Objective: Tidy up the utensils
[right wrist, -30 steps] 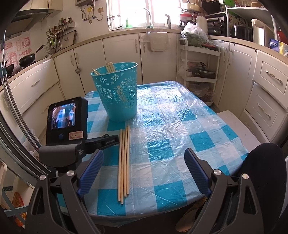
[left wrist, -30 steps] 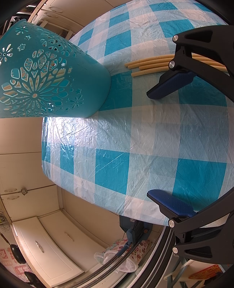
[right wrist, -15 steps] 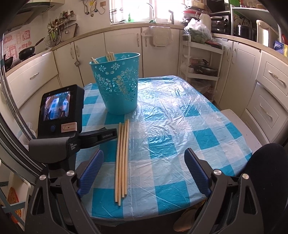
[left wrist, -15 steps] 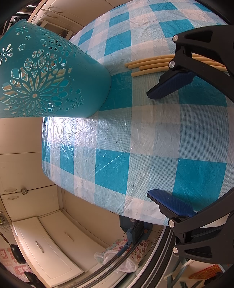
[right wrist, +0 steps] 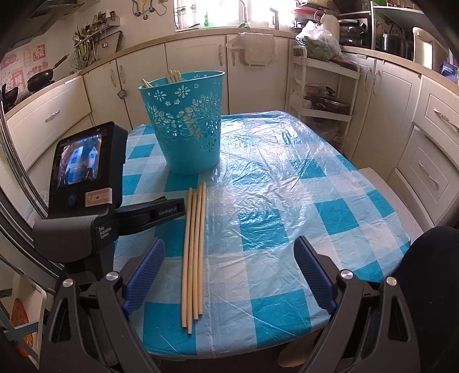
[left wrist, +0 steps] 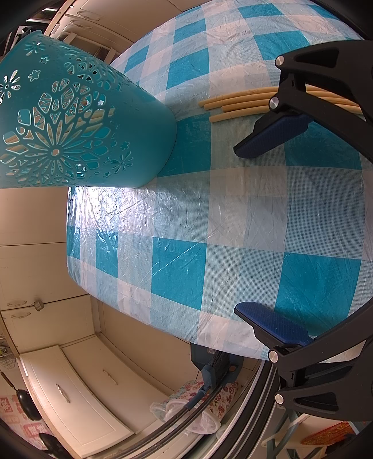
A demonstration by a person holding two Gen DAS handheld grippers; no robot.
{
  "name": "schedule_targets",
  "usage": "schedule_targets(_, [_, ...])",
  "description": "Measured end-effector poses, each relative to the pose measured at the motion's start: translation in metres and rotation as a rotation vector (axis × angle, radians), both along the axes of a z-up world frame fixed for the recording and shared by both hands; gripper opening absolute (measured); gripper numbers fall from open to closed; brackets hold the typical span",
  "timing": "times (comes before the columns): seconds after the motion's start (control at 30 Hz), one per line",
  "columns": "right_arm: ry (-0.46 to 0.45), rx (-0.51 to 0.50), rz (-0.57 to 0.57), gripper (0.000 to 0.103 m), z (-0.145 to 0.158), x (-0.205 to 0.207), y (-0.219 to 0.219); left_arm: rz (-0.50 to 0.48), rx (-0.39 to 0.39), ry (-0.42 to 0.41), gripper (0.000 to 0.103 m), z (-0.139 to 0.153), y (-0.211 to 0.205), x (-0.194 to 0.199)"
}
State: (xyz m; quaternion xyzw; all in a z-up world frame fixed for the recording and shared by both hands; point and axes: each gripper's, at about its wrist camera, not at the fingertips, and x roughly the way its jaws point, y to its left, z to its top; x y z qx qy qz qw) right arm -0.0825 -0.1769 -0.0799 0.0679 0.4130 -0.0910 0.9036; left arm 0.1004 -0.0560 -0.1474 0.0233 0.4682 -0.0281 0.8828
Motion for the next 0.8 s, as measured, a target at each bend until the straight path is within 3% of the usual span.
schedule_targets(0.4, [0.02,0.028,-0.005,0.088,-0.01,0.005,-0.005,0.0,0.0,0.0,0.096,0.0,0.0,0.0])
schedule_targets(0.8, [-0.015,-0.008,0.017,0.088,0.004,-0.001,0.005,0.0,0.0,0.0,0.096,-0.001,0.0,0.0])
